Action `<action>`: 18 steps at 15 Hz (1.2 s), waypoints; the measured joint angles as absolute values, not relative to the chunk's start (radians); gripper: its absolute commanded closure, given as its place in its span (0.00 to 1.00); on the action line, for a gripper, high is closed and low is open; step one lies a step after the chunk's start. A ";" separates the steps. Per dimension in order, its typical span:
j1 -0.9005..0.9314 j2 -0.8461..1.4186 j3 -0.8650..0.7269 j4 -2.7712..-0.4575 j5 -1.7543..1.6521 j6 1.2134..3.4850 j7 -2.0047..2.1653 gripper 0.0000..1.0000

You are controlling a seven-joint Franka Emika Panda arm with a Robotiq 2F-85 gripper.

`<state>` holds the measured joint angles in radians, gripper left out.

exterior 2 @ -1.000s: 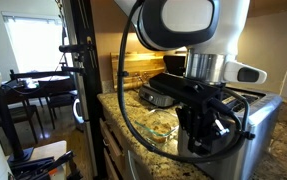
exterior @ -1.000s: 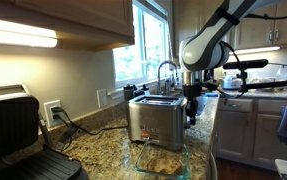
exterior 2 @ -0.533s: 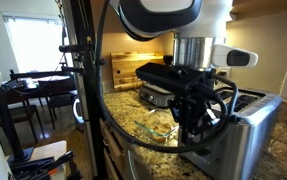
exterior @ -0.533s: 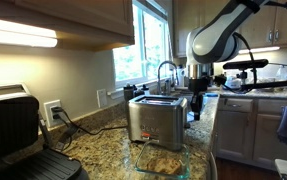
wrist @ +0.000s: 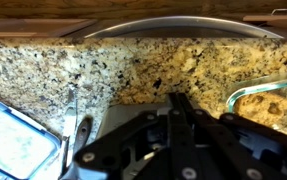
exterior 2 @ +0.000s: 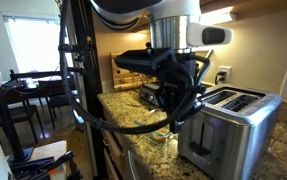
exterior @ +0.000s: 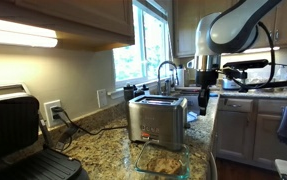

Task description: Put one slice of bread in the bread toaster then push the lever down

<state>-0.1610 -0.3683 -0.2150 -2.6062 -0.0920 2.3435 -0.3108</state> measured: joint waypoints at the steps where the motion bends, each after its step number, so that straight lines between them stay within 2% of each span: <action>1: -0.161 -0.398 -0.211 -2.624 -0.102 2.342 -0.303 0.95; 3: -0.161 -0.458 -0.201 -2.657 -0.118 2.337 -0.290 0.94; 4: -0.161 -0.489 -0.197 -2.673 -0.125 2.332 -0.285 0.69; 5: -0.161 -0.514 -0.192 -2.686 -0.130 2.327 -0.281 0.69; 8: -0.162 -0.573 -0.181 -2.713 -0.138 2.301 -0.267 0.53; 9: -0.162 -0.587 -0.179 -2.717 -0.138 2.290 -0.264 0.71; 12: -0.162 -0.606 -0.178 -2.722 -0.139 2.275 -0.263 0.53; 18: -0.162 -0.607 -0.178 -2.722 -0.139 2.274 -0.263 0.53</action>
<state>-0.1617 -0.6065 -0.1780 -2.7224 -0.1388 2.2740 -0.2631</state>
